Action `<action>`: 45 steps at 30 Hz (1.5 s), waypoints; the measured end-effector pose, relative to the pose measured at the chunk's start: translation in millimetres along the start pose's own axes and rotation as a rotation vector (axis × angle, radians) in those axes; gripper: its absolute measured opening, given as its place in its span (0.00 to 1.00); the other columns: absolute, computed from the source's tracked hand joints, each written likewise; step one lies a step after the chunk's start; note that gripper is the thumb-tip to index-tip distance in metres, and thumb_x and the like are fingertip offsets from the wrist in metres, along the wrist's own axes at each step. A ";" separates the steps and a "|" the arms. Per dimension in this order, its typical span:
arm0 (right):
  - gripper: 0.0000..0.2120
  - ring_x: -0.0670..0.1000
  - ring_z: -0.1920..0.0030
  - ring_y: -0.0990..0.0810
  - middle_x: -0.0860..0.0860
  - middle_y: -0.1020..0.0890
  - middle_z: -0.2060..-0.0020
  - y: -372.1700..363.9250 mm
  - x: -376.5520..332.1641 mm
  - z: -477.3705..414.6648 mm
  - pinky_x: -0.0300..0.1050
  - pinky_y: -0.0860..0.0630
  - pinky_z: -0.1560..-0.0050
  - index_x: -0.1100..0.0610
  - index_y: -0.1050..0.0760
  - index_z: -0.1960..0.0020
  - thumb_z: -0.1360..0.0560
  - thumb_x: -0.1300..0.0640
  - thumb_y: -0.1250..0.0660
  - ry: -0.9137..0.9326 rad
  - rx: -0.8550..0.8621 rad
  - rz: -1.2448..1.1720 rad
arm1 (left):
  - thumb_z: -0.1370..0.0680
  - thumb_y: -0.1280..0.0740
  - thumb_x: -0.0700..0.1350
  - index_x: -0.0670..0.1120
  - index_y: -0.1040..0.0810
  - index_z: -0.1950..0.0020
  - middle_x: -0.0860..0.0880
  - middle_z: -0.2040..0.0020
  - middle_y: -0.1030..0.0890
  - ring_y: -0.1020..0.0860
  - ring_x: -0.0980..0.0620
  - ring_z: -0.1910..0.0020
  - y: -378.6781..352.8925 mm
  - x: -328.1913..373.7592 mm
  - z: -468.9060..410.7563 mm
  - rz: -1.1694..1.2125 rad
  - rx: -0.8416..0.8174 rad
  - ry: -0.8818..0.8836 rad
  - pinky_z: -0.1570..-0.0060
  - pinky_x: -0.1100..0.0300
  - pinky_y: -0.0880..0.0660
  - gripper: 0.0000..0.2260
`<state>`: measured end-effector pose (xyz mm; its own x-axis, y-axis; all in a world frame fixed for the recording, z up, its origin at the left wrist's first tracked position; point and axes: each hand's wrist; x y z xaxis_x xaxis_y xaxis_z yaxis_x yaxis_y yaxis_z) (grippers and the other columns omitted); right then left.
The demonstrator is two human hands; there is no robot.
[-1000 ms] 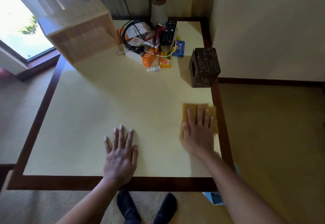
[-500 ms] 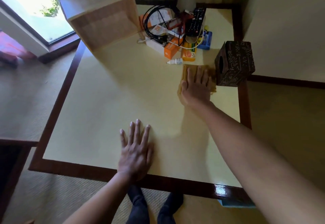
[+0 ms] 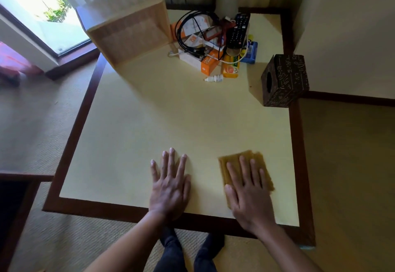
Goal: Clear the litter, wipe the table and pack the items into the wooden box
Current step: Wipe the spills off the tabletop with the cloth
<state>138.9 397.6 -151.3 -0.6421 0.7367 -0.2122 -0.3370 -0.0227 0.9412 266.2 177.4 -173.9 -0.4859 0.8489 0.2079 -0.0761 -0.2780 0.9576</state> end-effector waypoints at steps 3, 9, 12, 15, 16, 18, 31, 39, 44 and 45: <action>0.30 0.62 0.19 0.57 0.57 0.53 0.18 6.8 25.8 -38.9 0.65 0.53 0.21 0.47 0.54 0.17 0.17 0.40 0.55 -0.325 0.085 0.013 | 0.17 0.51 0.56 0.49 0.46 0.16 0.41 0.16 0.56 0.61 0.43 0.17 0.2 1.5 -0.7 0.008 0.006 0.014 0.22 0.33 0.57 0.29; 0.30 0.63 0.19 0.61 0.57 0.57 0.18 -3.3 -50.6 -70.7 0.65 0.58 0.21 0.47 0.54 0.17 0.17 0.41 0.54 -0.112 0.070 -0.046 | 0.17 0.54 0.57 0.50 0.48 0.16 0.42 0.16 0.57 0.61 0.44 0.17 -0.5 0.7 -0.8 -0.022 0.004 0.018 0.21 0.34 0.58 0.29; 0.30 0.59 0.19 0.61 0.53 0.57 0.18 -18.6 -60.5 -5.5 0.64 0.55 0.21 0.45 0.56 0.17 0.16 0.41 0.53 0.042 0.023 -0.028 | 0.16 0.55 0.58 0.51 0.48 0.16 0.43 0.16 0.57 0.61 0.44 0.17 1.3 1.8 1.7 -0.018 0.020 0.017 0.21 0.36 0.59 0.29; 0.29 0.57 0.19 0.62 0.51 0.59 0.18 -27.3 -15.9 50.7 0.63 0.54 0.21 0.42 0.59 0.18 0.16 0.40 0.53 0.011 0.027 0.001 | 0.16 0.53 0.58 0.51 0.46 0.16 0.42 0.16 0.53 0.58 0.43 0.17 0.7 1.0 0.8 -0.016 0.039 0.022 0.21 0.36 0.58 0.29; 0.29 0.57 0.18 0.62 0.51 0.59 0.18 -27.5 4.4 64.0 0.63 0.54 0.21 0.42 0.59 0.18 0.16 0.40 0.53 -0.045 0.052 0.014 | 0.16 0.54 0.58 0.51 0.46 0.16 0.42 0.16 0.53 0.57 0.43 0.17 0.2 0.3 0.6 -0.021 0.044 0.024 0.21 0.36 0.58 0.29; 0.29 0.57 0.18 0.60 0.52 0.58 0.17 -23.1 42.9 82.1 0.63 0.53 0.20 0.44 0.58 0.18 0.16 0.41 0.54 -0.185 0.078 0.031 | 0.16 0.54 0.58 0.51 0.47 0.16 0.42 0.16 0.53 0.58 0.43 0.17 -0.4 1.1 1.4 -0.019 0.047 0.021 0.21 0.36 0.59 0.28; 0.29 0.58 0.18 0.60 0.53 0.57 0.18 -15.7 39.3 75.0 0.63 0.54 0.20 0.44 0.57 0.18 0.17 0.41 0.55 -0.220 0.088 -0.032 | 0.16 0.58 0.59 0.51 0.52 0.15 0.43 0.16 0.57 0.61 0.44 0.17 -8.7 -0.2 4.5 -0.035 0.069 0.016 0.21 0.37 0.60 0.30; 0.31 0.64 0.19 0.58 0.58 0.57 0.18 28.0 103.7 -65.4 0.65 0.53 0.21 0.48 0.61 0.18 0.18 0.39 0.60 -0.457 0.115 -0.053 | 0.17 0.54 0.58 0.50 0.47 0.16 0.43 0.16 0.53 0.58 0.44 0.17 -12.9 -2.3 2.5 -0.041 0.099 0.008 0.21 0.36 0.56 0.29; 0.30 0.62 0.19 0.61 0.57 0.58 0.18 9.4 30.7 -38.5 0.64 0.58 0.20 0.47 0.57 0.17 0.17 0.41 0.58 -0.213 0.127 -0.032 | 0.17 0.53 0.58 0.51 0.47 0.16 0.42 0.16 0.52 0.57 0.43 0.17 -11.4 -0.4 -0.4 -0.027 0.084 0.005 0.21 0.36 0.56 0.29; 0.30 0.61 0.19 0.62 0.56 0.58 0.18 2.8 13.3 -22.0 0.63 0.58 0.20 0.46 0.57 0.17 0.17 0.41 0.57 -0.168 0.121 -0.043 | 0.17 0.53 0.58 0.51 0.48 0.16 0.42 0.16 0.53 0.58 0.44 0.17 -10.6 0.6 0.5 -0.021 0.075 0.009 0.21 0.36 0.57 0.29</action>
<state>114.4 392.5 -157.3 -0.5019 0.8377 -0.2154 -0.2699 0.0849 0.9591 267.1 181.2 -183.8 -0.4929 0.8500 0.1862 -0.0214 -0.2257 0.9740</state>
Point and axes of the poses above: each hand's wrist, its own z-axis away from the middle knuckle, its own y-axis out of the back of the hand, x = y × z
